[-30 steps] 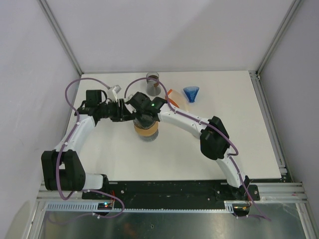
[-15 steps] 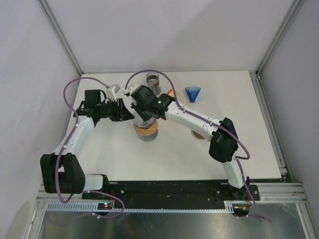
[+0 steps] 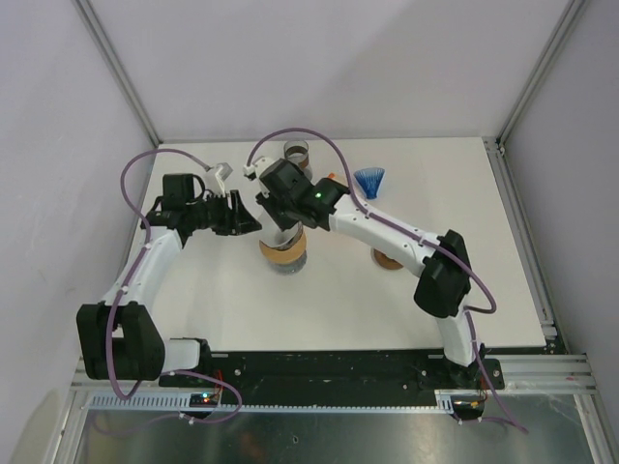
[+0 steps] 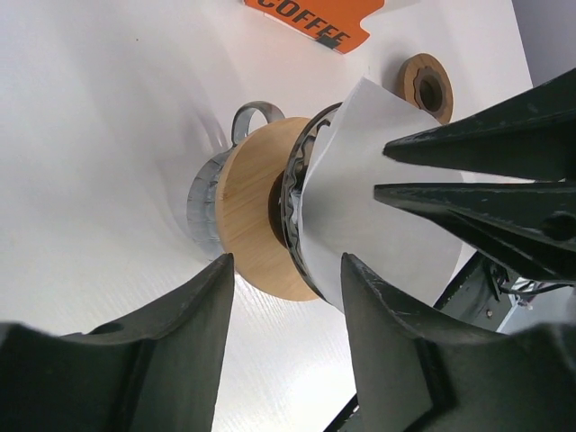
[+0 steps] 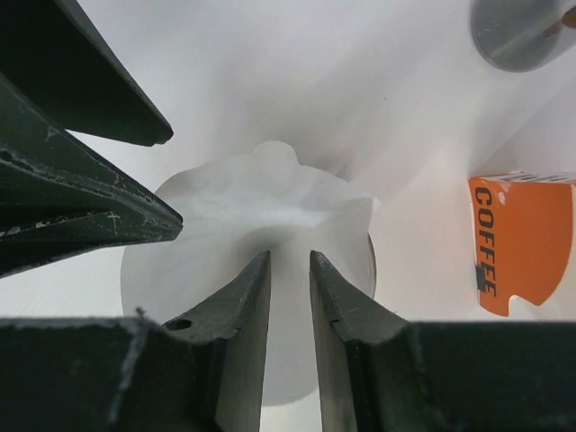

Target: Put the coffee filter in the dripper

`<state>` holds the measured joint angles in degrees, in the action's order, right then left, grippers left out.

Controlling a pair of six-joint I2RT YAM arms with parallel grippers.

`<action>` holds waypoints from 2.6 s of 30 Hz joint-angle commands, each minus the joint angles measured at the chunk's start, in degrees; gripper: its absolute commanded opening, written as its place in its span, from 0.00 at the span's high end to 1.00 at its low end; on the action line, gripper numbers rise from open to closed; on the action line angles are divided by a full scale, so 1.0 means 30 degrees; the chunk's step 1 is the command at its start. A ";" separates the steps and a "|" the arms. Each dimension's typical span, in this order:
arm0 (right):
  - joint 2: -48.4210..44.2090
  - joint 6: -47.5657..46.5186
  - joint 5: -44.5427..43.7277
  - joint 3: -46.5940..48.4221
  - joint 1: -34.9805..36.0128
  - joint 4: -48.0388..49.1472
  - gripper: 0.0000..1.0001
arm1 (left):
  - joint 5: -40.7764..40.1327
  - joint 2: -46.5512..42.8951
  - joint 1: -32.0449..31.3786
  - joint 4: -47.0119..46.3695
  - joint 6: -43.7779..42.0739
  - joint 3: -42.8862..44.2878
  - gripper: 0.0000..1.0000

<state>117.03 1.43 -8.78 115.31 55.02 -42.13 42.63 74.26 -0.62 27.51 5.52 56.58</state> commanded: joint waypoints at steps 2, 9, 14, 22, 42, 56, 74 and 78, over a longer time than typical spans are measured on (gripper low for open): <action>-0.2687 0.0145 -0.0268 -0.0572 -0.0148 0.0940 0.65 | -0.0166 -0.0893 -0.0085 -0.0397 -0.0547 0.0843 0.42; -0.7118 0.2036 0.0616 -0.4774 -0.1229 0.3688 0.48 | -0.0924 -0.1243 -0.0071 -0.0387 -0.0977 0.1560 0.33; -1.0385 0.5193 0.2343 -1.0565 -0.4035 0.6491 0.49 | -0.1363 -0.1494 0.0030 -0.0399 -0.1199 0.1737 0.29; -1.0513 0.7800 0.3976 -1.5905 -0.4810 0.8100 0.73 | -0.1907 -0.1747 0.0982 -0.0381 -0.1400 0.1867 0.27; -0.2530 1.1960 0.8218 -1.7554 -0.4093 1.8814 0.98 | -0.2306 -0.1933 0.1864 -0.0389 -0.1742 0.1939 0.26; 0.2595 1.2490 0.9126 -1.1712 -0.2225 1.9281 0.99 | -0.3366 -0.2150 0.2091 -0.0385 -0.2367 0.3006 0.26; -0.4748 0.7733 0.6152 -1.3931 -0.2121 1.0807 0.82 | -0.7029 0.2498 -0.4075 -0.0390 -0.5218 1.0058 0.27; -0.8417 0.6847 0.4079 -1.5407 -0.3007 0.8683 0.66 | -0.8417 0.5304 -0.5535 -0.0399 -0.5587 1.2154 0.25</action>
<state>102.37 26.94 10.83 71.72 48.49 -8.19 23.73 84.07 -14.24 27.14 -8.08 87.39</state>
